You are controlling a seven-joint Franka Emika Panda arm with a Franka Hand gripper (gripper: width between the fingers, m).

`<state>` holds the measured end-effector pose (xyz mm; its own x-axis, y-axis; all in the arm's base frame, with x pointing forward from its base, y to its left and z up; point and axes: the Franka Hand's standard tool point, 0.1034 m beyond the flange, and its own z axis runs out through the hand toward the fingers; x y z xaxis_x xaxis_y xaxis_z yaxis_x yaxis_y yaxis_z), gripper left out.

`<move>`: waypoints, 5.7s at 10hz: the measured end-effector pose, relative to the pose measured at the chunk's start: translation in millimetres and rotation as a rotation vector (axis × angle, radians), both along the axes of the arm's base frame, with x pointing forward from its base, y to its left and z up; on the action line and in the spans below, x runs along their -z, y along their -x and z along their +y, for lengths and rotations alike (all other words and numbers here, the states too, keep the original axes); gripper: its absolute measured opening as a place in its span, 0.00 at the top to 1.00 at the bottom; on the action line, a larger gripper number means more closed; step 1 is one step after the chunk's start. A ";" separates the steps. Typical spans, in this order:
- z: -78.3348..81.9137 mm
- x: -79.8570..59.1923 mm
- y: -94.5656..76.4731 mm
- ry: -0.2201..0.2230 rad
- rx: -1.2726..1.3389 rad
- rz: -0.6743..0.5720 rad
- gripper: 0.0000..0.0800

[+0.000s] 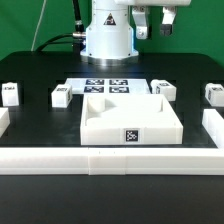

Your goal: Assemble one leg

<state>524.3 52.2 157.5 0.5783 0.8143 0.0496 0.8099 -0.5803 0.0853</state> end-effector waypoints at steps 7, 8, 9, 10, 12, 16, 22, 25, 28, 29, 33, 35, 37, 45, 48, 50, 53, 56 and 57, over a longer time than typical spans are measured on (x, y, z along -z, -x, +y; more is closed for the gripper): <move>-6.8 21.5 7.1 0.017 -0.156 0.044 0.19; -7.1 27.7 6.3 0.029 -0.201 0.067 0.19; -7.9 35.6 5.0 0.048 -0.285 0.096 0.19; -7.6 41.8 5.3 0.049 -0.292 0.111 0.19; -7.8 42.1 5.4 0.048 -0.290 0.111 0.19; -8.4 56.9 18.6 0.049 -0.473 0.069 0.19; -21.3 96.9 47.3 0.032 -0.579 0.081 0.19; -20.0 105.0 58.4 0.023 -0.535 0.103 0.19; -18.5 131.0 84.4 0.005 -0.539 0.132 0.19; -18.0 141.1 88.8 -0.002 -0.538 0.136 0.19; -18.7 145.2 88.7 -0.005 -0.535 0.140 0.44; -18.7 145.2 88.7 -0.005 -0.535 0.140 0.66; -18.7 144.9 88.1 -0.005 -0.533 0.138 0.83; -7.9 144.8 78.1 -0.008 -0.550 0.128 0.93; 16.0 145.0 56.0 -0.020 -0.576 0.097 0.93; 31.7 144.8 41.0 -0.027 -0.570 0.081 0.93; 39.7 144.4 31.5 -0.028 -0.568 0.076 0.93; 39.0 144.5 31.5 -0.028 -0.565 0.079 0.93; 38.8 144.6 31.6 -0.028 -0.565 0.080 0.83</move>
Offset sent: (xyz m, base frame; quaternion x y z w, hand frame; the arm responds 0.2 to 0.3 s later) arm 0.0000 0.0000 0.0000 0.0000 0.0000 0.0000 1.0000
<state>492.7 90.9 13.0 0.0566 0.9972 0.0498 0.9984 -0.0567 0.0021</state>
